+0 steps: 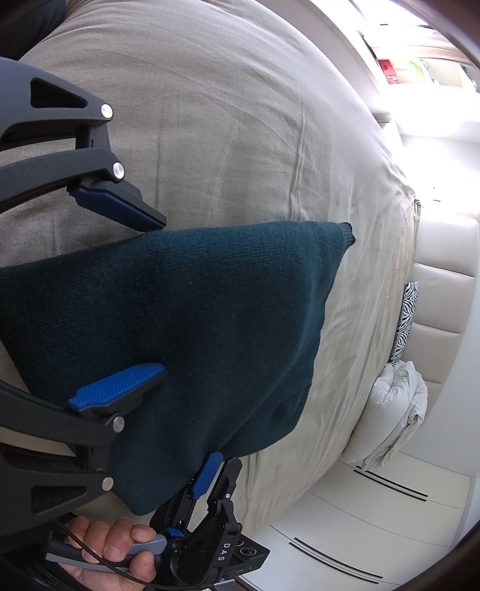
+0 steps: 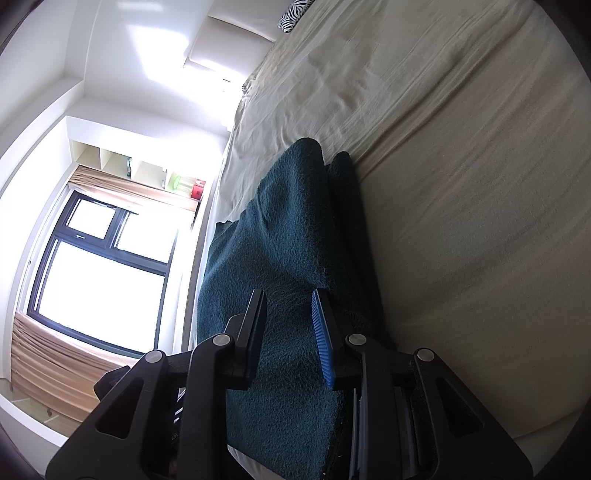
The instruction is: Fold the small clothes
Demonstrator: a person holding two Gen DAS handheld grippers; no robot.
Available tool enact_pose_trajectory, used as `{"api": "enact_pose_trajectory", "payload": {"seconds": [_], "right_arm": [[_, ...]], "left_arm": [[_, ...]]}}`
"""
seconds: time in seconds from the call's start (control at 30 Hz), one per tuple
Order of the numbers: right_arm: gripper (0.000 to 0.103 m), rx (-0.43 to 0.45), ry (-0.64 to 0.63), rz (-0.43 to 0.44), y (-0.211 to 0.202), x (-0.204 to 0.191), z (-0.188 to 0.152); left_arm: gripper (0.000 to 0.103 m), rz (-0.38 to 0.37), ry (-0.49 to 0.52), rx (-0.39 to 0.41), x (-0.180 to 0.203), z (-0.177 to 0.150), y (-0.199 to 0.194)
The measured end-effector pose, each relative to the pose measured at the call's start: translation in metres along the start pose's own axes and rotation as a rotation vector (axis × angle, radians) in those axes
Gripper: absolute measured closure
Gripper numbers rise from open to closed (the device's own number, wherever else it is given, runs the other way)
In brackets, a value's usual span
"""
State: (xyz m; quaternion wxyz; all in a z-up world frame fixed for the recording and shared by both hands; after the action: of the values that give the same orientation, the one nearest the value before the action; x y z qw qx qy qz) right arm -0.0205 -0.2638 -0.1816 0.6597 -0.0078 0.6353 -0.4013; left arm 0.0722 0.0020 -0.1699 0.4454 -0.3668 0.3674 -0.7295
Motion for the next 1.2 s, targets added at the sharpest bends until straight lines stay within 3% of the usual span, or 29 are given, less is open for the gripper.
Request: {"api": "enact_pose_trajectory", "payload": {"seconds": [1.2], "right_arm": [[0.079,0.009,0.007,-0.018,0.0038,-0.0018,0.004]], "left_arm": [[0.027,-0.005,0.001,-0.007,0.0006,-0.0028,0.0033]]}}
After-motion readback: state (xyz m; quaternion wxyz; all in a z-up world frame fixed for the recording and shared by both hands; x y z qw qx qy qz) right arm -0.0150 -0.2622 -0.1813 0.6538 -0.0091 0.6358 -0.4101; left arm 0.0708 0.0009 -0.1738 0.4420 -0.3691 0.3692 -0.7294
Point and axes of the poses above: each gripper's, at about its wrist camera, not at the fingertips, and y roughly the way its jaws point, x to its right, z to its top, the point moved 9 cm from there along y, roughly the way its jaws point, and after that the axes turned 11 degrees about -x, right-handed, at the moved point
